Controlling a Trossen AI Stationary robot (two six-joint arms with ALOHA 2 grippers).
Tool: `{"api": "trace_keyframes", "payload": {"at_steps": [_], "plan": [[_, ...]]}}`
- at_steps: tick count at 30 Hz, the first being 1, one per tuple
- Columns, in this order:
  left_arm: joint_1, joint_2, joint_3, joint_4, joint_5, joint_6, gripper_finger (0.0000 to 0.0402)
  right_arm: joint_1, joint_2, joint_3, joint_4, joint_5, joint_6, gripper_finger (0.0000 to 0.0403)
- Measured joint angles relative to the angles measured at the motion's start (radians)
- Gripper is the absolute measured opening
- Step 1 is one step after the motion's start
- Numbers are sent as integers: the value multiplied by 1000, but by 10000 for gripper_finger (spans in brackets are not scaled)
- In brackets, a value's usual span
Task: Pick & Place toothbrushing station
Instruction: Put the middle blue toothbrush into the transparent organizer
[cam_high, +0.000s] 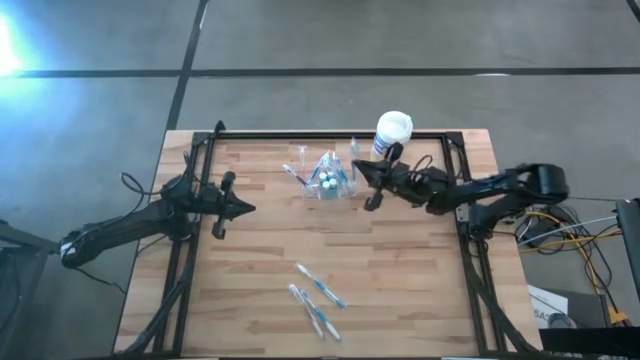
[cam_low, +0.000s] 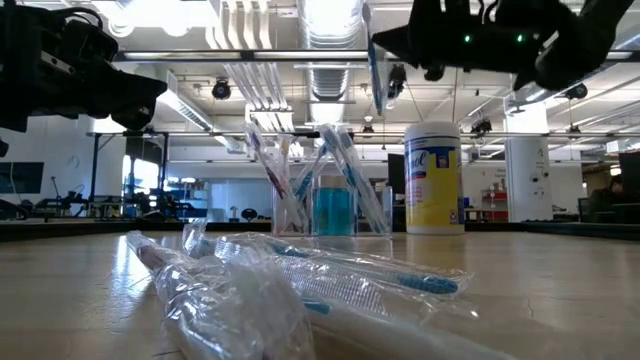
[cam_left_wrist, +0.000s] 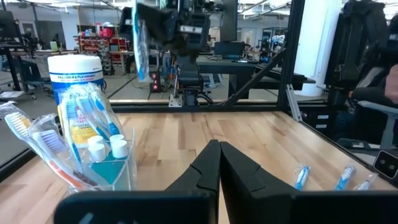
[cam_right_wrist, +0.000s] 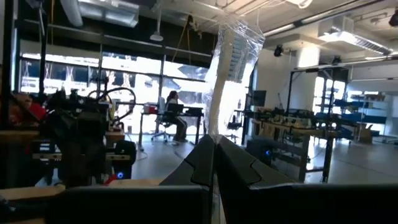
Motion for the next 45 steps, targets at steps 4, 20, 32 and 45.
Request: {"api": "trace_keyframes", "payload": {"at_steps": [4,20,32,45], "plan": [[0,0,0,-1,0,-4,10,-15,135,-11,178,0,6,8],[0,0,0,-6,0,-25,10,-64,458,-2,323,141,37,8],[0,1,0,-12,0,-52,10,-61,573,1,325,192,7,8],[0,1,0,-18,0,-56,10,-47,635,-2,324,194,36,8]]}}
